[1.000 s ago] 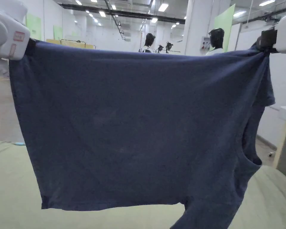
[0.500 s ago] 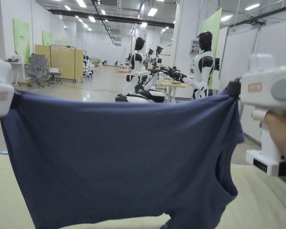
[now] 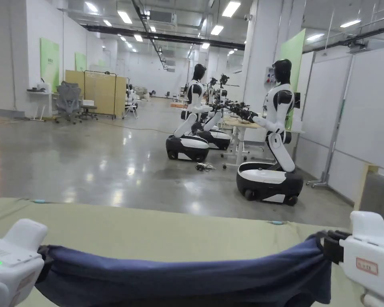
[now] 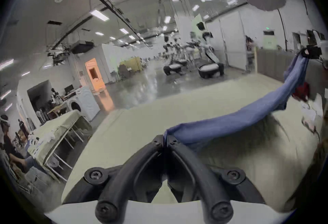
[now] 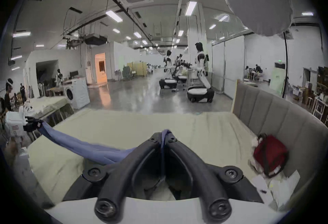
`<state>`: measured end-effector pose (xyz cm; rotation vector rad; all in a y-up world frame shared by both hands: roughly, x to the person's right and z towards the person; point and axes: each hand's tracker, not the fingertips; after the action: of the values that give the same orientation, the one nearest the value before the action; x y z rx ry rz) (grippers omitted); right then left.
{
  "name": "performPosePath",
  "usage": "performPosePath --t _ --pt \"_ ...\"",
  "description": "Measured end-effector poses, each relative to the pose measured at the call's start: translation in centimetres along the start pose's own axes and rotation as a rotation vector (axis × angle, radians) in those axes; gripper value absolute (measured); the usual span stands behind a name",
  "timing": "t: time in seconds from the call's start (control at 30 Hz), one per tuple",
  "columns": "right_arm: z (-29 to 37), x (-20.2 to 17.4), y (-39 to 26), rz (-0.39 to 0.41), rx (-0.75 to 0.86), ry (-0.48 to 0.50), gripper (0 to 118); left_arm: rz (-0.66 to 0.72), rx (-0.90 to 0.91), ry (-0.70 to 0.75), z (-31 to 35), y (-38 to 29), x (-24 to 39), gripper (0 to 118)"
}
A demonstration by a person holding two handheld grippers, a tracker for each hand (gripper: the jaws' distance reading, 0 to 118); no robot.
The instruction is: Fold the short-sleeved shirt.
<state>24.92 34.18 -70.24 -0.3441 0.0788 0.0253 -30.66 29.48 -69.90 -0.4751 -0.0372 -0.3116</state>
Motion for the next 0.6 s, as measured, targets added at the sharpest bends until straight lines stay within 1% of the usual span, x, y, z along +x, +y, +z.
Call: performPosePath --t 0.07,0.1,0.17,0.27,0.3,0.37,0.4,0.47,0.5,0.53,0.57,0.6 --pt "2.5 -0.8 -4.6 0.017 -0.04 0.007 7 -0.006 -0.048 -0.035 2.1 -4.3 1.2 0" --pt "3.4 -1.1 -7.2 0.038 -0.078 0.016 7 -0.001 -0.077 -0.049 2.9 -6.6 1.6 0" --pt "4.5 -1.6 -12.2 0.068 -0.145 0.004 7 -0.019 -0.13 -0.075 3.9 -11.3 3.0 0" --pt "5.1 -2.1 -19.2 0.062 -0.315 0.013 7 -0.05 -0.259 -0.07 4.1 -17.8 4.9 0" --pt "4.9 -2.1 -21.0 0.065 -0.381 0.023 7 -0.026 -0.297 -0.086 4.0 -19.4 5.4 0" --pt "4.7 -2.3 -24.2 0.086 -0.508 -0.012 7 0.035 -0.364 -0.117 3.6 -21.8 5.7 0" --pt "4.5 -2.2 -25.3 0.078 -0.557 -0.014 7 0.068 -0.386 -0.112 3.5 -22.6 5.7 0" --pt "5.0 -2.3 -26.5 0.043 -0.575 -0.019 7 0.134 -0.383 -0.121 3.9 -23.6 5.6 0" --pt "5.2 -2.4 -26.5 0.03 -0.572 -0.015 10 0.186 -0.379 -0.134 3.3 -23.9 4.7 15" --pt "5.7 -2.5 -26.1 0.019 -0.541 0.007 20 0.212 -0.381 -0.144 3.7 -23.7 4.5 51" --pt "6.5 -3.0 -25.1 0.041 -0.46 -0.004 43 0.215 -0.355 -0.145 4.5 -23.1 4.4 95" --pt "7.8 -3.6 -23.9 0.057 -0.375 -0.036 81 0.207 -0.269 -0.127 5.9 -22.1 4.6 117"
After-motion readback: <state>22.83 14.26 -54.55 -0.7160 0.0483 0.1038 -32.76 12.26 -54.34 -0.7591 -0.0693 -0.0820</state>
